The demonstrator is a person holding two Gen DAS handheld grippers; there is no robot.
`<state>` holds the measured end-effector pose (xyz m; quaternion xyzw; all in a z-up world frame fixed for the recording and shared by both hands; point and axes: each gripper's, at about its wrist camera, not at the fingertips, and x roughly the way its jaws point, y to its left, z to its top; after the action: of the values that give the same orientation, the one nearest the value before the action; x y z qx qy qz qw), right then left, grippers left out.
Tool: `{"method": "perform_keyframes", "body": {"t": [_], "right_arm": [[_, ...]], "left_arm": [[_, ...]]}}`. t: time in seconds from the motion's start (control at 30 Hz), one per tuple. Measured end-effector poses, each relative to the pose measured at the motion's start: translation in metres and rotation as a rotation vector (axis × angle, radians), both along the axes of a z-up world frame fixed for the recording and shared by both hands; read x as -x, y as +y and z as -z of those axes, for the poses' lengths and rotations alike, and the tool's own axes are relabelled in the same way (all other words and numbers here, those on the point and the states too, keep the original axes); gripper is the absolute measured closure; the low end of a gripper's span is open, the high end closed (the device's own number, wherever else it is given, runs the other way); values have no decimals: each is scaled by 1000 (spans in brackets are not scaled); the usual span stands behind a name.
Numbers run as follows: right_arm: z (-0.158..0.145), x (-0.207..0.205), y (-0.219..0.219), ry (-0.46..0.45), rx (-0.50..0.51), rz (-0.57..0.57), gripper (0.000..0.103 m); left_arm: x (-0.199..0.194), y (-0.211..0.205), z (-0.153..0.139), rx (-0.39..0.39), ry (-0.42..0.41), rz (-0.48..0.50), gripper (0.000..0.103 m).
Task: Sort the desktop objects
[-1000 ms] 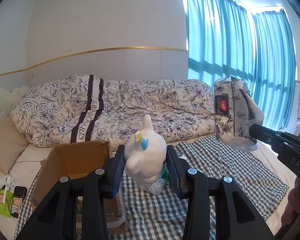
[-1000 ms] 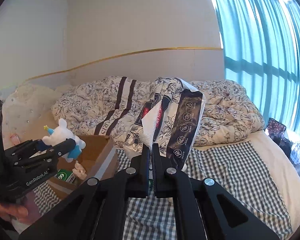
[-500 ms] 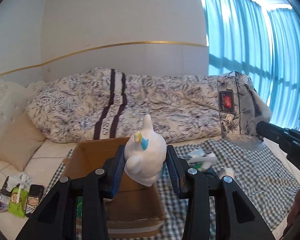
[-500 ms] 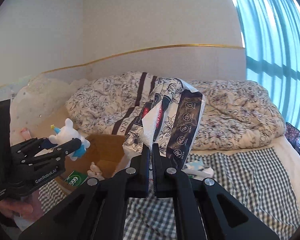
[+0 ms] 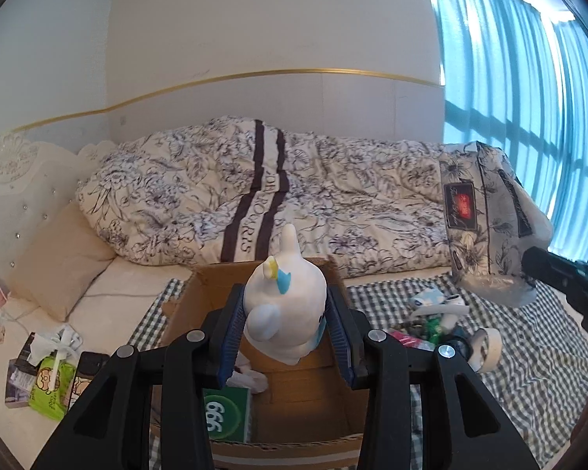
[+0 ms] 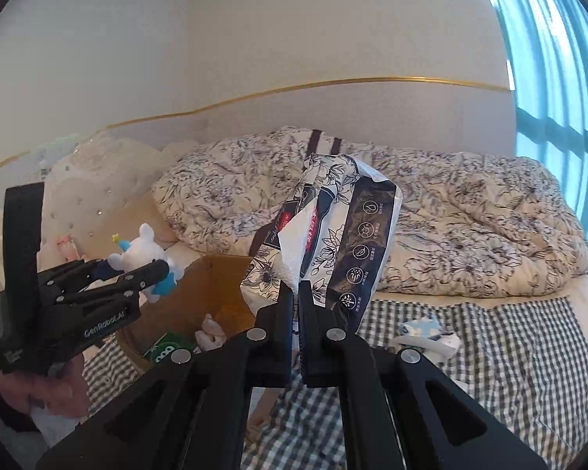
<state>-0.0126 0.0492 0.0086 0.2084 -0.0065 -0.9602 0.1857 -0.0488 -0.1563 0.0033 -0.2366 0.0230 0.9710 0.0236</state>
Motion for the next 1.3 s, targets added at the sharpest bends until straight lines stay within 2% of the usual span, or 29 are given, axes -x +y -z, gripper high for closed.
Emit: {"method": "perform_keyframes", "body": {"t": [0.3, 0.8, 1.03, 1.3], "right_arm": [[4, 24, -29, -26, -10, -68, 101], [32, 65, -79, -116, -53, -184, 101], [50, 82, -99, -167, -81, -234, 101], [71, 94, -112, -250, -122, -265, 101]], "left_arm": [[13, -24, 6, 10, -24, -47, 62], [39, -60, 19, 6, -65, -122, 62], [58, -67, 32, -1, -118, -127, 62], [81, -76, 58, -44, -241, -122, 62]]}}
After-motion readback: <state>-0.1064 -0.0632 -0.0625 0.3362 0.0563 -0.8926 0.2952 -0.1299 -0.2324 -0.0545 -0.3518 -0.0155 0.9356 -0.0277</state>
